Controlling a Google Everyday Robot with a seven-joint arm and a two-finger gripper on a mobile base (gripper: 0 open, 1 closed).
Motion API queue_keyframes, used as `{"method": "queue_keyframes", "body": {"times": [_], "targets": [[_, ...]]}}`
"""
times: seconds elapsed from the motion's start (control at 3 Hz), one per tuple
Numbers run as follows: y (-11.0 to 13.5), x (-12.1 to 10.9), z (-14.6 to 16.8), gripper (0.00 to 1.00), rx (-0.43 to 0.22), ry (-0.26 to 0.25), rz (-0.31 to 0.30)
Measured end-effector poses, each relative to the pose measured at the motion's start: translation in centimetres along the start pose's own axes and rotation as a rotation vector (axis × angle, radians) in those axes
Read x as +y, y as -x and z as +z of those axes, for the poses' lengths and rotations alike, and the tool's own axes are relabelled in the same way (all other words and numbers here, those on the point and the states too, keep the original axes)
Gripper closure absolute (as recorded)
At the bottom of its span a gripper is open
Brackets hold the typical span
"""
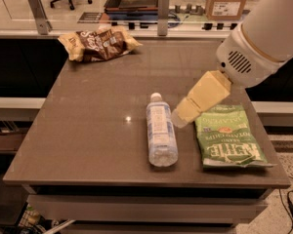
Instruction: Move blue plastic bottle near brown chip bag
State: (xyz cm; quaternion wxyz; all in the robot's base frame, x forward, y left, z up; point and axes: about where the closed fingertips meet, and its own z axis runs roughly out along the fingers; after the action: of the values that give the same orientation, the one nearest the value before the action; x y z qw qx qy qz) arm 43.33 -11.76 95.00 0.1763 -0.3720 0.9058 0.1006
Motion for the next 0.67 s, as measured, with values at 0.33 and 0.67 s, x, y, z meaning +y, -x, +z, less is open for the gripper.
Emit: {"method": "queue_keyframes", "body": {"times": [0.33,0.67], "targets": [[0.10,0.12,-0.10,0.00,-0.002,-0.002,0.062],[-0.33,-0.75,-0.91,0.00,-0.008,-0.008,0.147]]}}
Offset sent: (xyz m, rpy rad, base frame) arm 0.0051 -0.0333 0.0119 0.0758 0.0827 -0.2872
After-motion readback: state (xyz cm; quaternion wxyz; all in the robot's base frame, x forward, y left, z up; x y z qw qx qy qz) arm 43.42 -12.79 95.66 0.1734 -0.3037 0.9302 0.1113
